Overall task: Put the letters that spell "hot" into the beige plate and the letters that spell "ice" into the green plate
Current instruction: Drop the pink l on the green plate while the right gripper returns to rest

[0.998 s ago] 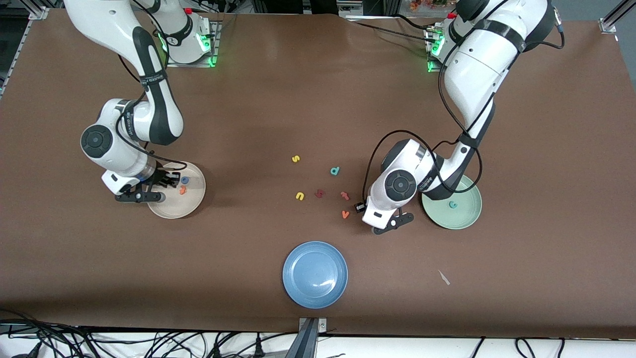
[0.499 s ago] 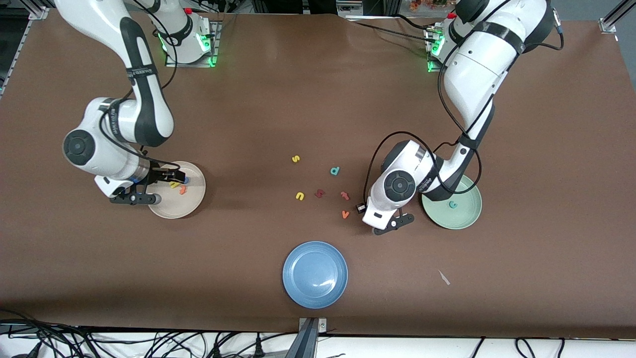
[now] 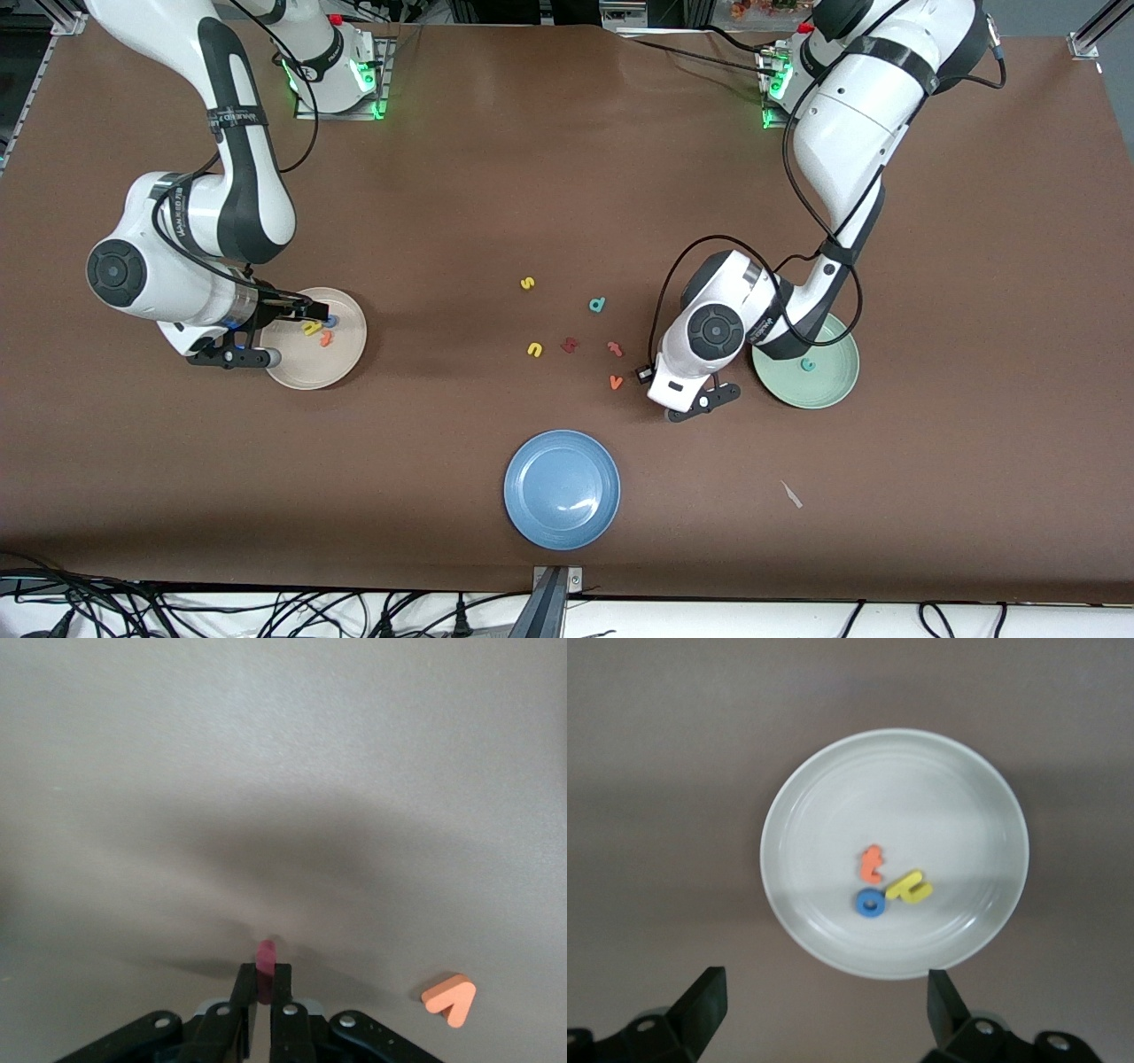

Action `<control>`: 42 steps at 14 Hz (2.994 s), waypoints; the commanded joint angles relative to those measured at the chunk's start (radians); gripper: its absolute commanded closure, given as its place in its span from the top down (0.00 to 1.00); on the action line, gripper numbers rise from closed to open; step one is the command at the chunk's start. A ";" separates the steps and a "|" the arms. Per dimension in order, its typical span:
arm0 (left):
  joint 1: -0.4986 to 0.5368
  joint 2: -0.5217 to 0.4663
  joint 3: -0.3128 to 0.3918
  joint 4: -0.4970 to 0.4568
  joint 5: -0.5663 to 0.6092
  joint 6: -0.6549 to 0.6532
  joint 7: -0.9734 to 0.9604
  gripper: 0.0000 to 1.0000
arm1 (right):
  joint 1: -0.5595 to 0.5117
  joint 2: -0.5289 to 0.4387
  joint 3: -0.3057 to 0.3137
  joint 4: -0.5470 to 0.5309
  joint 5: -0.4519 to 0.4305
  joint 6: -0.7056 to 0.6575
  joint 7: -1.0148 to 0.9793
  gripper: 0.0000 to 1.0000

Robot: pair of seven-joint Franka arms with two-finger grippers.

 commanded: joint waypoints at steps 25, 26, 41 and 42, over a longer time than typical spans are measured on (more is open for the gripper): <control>0.338 -0.213 -0.002 -0.311 0.025 -0.238 0.564 0.99 | -0.486 -0.438 0.442 0.244 -0.355 -0.444 0.005 1.00; 0.337 -0.215 -0.002 -0.311 0.025 -0.241 0.564 1.00 | -0.486 -0.436 0.444 0.245 -0.372 -0.449 0.007 1.00; 0.338 -0.442 -0.134 -0.016 0.011 -0.588 0.597 1.00 | -0.488 -0.428 0.451 0.225 -0.290 -0.363 0.122 1.00; 0.340 -0.446 -0.136 -0.005 0.011 -0.599 0.631 1.00 | -0.488 -0.428 0.451 0.225 -0.291 -0.363 0.119 1.00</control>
